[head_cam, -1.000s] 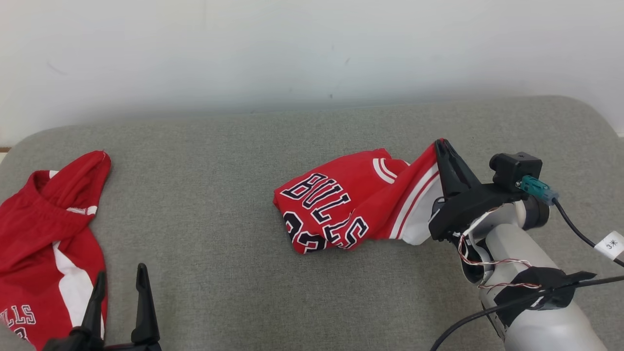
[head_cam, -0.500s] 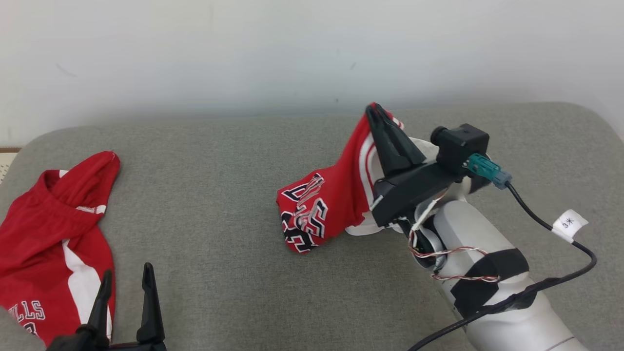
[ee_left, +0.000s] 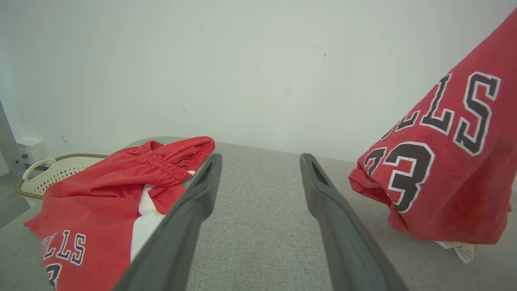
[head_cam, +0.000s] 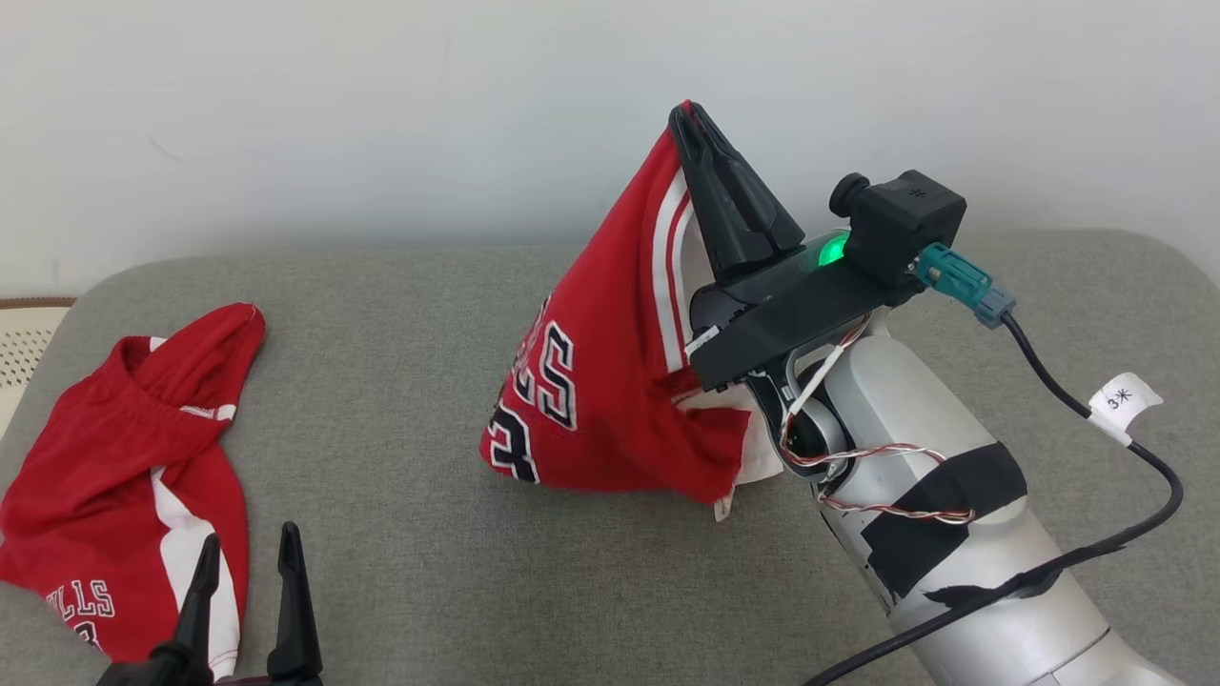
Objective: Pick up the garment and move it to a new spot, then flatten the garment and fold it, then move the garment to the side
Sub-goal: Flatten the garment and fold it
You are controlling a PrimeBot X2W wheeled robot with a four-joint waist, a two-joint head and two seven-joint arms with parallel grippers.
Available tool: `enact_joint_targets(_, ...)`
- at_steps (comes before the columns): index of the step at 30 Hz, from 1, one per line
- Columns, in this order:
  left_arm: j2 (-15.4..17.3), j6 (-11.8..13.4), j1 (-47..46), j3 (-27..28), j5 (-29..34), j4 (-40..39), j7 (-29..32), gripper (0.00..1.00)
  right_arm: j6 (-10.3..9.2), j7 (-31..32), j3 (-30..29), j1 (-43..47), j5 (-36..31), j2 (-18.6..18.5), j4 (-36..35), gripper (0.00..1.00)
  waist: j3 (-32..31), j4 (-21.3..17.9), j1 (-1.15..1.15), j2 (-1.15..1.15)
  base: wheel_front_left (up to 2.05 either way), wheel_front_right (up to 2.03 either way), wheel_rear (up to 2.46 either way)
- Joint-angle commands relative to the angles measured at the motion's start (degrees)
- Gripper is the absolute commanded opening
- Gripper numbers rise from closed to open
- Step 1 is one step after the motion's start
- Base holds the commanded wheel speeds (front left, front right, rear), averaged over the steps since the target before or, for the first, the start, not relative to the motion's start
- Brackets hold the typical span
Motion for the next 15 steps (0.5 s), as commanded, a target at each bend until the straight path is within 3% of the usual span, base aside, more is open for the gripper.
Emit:
enact_joint_targets(1, 0.02, 0.17, 0.72, 0.04, 0.48, 0.20, -0.16, 1.00, 0.03, -0.16, -0.08, -0.19, -0.38, 0.23, -0.42, 0.00, -0.17, 0.03, 0.00, 0.00, 0.00, 0.00, 0.00)
enact_joint_targets(15, 0.02, 0.47, 0.90, -0.62, 0.18, 0.23, -0.16, 1.00, 0.03, -0.16, -1.02, -4.97, -0.55, 0.77, 0.20, 0.00, -0.57, -0.71, 0.00, 0.00, 0.00, 0.00, 0.00)
